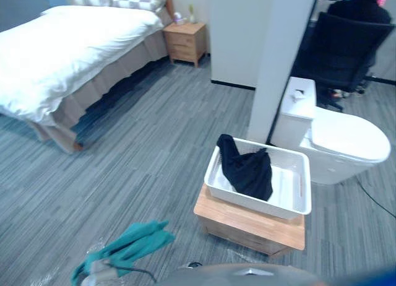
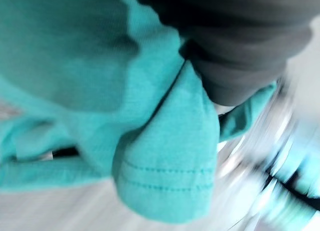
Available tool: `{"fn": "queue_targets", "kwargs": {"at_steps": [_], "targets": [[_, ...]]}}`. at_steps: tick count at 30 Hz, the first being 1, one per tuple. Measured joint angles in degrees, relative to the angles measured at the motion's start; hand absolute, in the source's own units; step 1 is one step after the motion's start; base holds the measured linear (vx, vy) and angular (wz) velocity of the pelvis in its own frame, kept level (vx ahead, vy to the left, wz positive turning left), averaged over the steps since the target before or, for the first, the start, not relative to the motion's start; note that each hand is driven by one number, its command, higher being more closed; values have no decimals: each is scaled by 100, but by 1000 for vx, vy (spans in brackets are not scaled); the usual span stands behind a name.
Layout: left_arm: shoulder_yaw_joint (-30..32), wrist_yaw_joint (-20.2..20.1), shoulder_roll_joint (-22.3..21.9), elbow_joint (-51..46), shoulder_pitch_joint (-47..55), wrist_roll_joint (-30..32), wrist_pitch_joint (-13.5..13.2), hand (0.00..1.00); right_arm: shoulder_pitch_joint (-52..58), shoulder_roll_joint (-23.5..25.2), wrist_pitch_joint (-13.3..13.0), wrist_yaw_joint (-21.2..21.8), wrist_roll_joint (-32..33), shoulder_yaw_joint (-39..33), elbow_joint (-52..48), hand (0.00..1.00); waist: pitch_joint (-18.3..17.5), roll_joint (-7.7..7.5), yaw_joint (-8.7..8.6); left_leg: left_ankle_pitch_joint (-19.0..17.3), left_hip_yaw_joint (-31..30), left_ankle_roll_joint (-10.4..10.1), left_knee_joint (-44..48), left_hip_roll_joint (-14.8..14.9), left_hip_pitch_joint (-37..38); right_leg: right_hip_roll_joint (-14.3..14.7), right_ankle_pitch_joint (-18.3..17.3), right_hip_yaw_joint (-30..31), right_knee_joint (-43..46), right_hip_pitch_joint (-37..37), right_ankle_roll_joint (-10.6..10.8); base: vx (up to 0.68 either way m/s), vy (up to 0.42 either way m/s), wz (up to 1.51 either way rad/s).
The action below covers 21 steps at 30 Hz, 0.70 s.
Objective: Tidy the bed and pick cloth on bed and put in laundry
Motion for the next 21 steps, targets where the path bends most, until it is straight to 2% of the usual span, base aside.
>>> {"fn": "queue_targets", "kwargs": {"at_steps": [1, 3, 5, 9, 11, 12, 14, 15, 16, 17, 18, 19, 20, 21], "targets": [[189, 55, 89, -21, -1, -35, -57, 100, 13, 41, -38, -1, -1, -3, 0, 0, -12, -24, 42, -11, 0, 16, 0, -1, 8, -17, -14, -9, 4, 20, 15, 138, 7, 14], [849, 345, 602, -164, -9, -78, -288, 100, 1, 237, -175, -2, 0, 2, -7, 0, -60, -133, 142, -85, 21, 46, 2, -30, 60, -61, -35, -31, 33, 80, 20, 164, 21, 2], [1293, 458, 994, -379, -68, -71, -380, 100, -4, 316, -232, -1, -1, 1, -36, 0, -73, -163, 204, -131, 110, 49, 6, -50, 179, -93, -53, -17, 43, 186, -2, 195, 29, -13], [2131, 184, 1841, -800, -504, -66, -546, 100, 4, 422, -239, 2, 2, -105, -31, 0, -233, -142, 198, -201, 303, 40, 42, -74, 207, -83, -81, -9, 67, 170, -41, 168, 19, -10], [2407, -218, 2626, -864, -990, 201, -561, 100, 18, 515, -292, 1, 2, -249, -75, 0, -252, -156, 193, -201, 521, 40, 43, -60, 328, -75, -87, 3, 112, 197, -52, 109, 2, -14], [2421, -304, 2828, -890, -1110, 347, -560, 100, 24, 532, -302, 6, 3, -267, -98, 0, -252, -157, 194, -201, 581, 39, 43, -50, 372, -68, -89, 12, 125, 205, -55, 66, -10, -23], [2218, -759, 3621, -1112, -1643, 937, -580, 100, 18, 589, -396, 53, 13, -331, -127, 0, -277, -172, 178, -249, 735, 14, 42, -18, 471, -33, -133, 46, 202, 192, -126, 38, 3, -24], [2012, -890, 3806, -1134, -1737, 1090, -609, 100, 21, 585, -406, 62, 14, -336, -137, 0, -301, -150, 177, -275, 773, 8, 42, -18, 471, -17, -144, 68, 219, 164, -144, 30, 34, -21], [1402, -953, 4099, -1283, -1897, 1531, -774, 100, 33, 586, -403, 80, 7, -364, -154, 0, -351, -133, 181, -300, 811, 6, 42, -17, 459, -3, -163, 110, 222, 141, -169, 14, 33, -16], [882, -714, 4196, -1405, -2053, 2548, -1411, 100, 31, 585, -386, 107, -1, -370, -155, 0, -372, -127, 175, -300, 833, 6, 42, -19, 461, -3, -163, 163, 221, 124, -170, -1, 18, -23], [374, -655, 4284, -2123, -2307, 3477, -1871, 100, 25, 586, -368, 166, 8, -335, -188, 0, -384, -126, 143, -300, 897, 7, 42, -22, 469, -1, -170, 200, 221, 94, -169, -18, 3, -22], [229, -754, 4400, -2388, -2381, 3454, -1808, 100, 24, 586, -335, 187, 23, -318, -225, 0, -387, -123, 109, -300, 926, 7, 42, -25, 466, -1, -184, 248, 222, 88, -173, -33, -12, -32], [-17, -918, 4658, -2599, -2645, 3300, -1320, 100, 25, 559, -300, 213, 129, -331, -222, 0, -419, -76, 30, -300, 943, 7, 42, -29, 450, 4, -197, 383, 222, 45, -176, -33, -20, -28], [-146, -1274, 4717, -2529, -2940, 2885, -1076, 100, 33, 499, -285, 224, 202, -363, -186, 0, -459, 2, -13, -300, 962, 8, 42, -26, 448, 11, -197, 460, 223, 12, -177, -39, -21, -26]]}}
